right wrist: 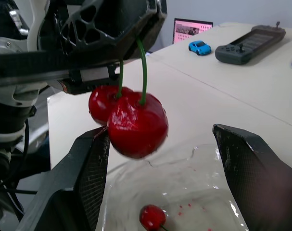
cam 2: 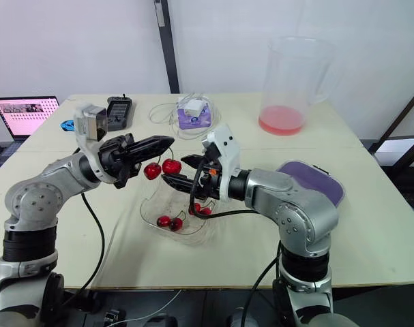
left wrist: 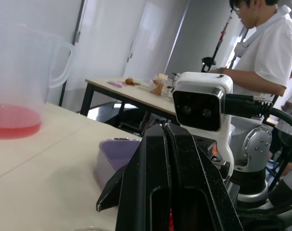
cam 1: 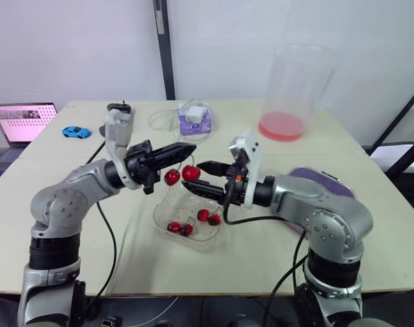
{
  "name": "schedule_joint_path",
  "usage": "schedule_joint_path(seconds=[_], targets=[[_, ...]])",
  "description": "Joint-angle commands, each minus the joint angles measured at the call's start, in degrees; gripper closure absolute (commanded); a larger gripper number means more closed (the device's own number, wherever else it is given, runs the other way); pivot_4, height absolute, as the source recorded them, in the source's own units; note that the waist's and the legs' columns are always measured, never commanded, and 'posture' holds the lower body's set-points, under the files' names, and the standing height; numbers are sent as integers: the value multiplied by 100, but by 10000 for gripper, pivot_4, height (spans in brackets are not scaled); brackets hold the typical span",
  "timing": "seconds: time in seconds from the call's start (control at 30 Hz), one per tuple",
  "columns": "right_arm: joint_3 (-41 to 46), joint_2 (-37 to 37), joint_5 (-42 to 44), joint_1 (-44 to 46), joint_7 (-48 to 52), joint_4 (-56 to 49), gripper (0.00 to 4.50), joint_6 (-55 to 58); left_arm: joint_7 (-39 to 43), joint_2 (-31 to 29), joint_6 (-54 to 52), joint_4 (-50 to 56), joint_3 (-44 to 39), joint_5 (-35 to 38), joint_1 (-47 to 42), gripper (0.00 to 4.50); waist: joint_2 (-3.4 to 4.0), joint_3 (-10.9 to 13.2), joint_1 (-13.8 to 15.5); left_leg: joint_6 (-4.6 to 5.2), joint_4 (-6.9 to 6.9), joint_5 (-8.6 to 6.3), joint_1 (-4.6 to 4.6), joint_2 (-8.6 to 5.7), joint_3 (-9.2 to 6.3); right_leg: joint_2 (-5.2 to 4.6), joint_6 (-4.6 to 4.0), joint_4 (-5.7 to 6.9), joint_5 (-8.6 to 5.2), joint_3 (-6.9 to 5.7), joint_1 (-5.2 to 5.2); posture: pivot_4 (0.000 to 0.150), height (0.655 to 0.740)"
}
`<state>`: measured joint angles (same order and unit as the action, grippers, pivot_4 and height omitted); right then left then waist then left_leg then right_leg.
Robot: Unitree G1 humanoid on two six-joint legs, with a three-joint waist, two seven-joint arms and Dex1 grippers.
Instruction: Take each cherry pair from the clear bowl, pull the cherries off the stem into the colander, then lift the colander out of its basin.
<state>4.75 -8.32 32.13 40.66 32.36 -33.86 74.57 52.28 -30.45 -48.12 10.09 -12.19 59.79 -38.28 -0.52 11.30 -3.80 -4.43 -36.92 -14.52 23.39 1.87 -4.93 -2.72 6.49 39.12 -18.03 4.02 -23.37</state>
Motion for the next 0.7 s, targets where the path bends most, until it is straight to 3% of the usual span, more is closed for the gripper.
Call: schedule_joint_path(seconds=[0.03, 0.13, 0.27, 0.37, 0.4, 0.7], targets=[[85, 83, 300, 73, -160, -96, 8776, -93, 35, -38, 64, 144, -83, 108, -49, 45000, 0, 0, 0, 0, 0, 0, 0, 0, 0, 0, 0, 0, 0, 0, 0, 1500, 7332], [-11, -28, 424, -13, -204, -117, 8776, -89, 138, -47, 178, 85, -20, -45, 5, 45000, 0, 0, 2, 0, 0, 0, 0, 0, 0, 0, 0, 0, 0, 0, 0, 1500, 7332], [-8, 8, 600, -17, -340, -104, 21632, -122, 160, -26, 205, 92, -12, -60, 39, 45000, 0, 0, -6, 0, 1, 0, 0, 0, 0, 1, 0, 0, 0, 0, -1, 1500, 7332], [26, 19, 727, 19, -451, -80, 36005, -160, 172, -22, 194, 89, 10, -55, 73, 45000, 0, 0, -3, 0, 1, 0, 0, 0, 0, 1, 0, 0, 0, 0, -1, 1500, 7332], [30, 16, 770, 26, -473, -81, 38203, -166, 198, -30, 202, 92, 32, -78, 100, 45000, 0, 0, -2, 0, 1, 0, 0, 0, 0, 1, 0, 0, 0, 0, 0, 1500, 7332], [93, -75, 1121, 26, -713, -61, 38203, -140, 184, 24, 307, 70, 33, -119, 89, 45000, 0, 0, -2, 0, 1, 0, 0, 0, 0, 0, 0, -1, 0, 0, 0, 1500, 7332]])
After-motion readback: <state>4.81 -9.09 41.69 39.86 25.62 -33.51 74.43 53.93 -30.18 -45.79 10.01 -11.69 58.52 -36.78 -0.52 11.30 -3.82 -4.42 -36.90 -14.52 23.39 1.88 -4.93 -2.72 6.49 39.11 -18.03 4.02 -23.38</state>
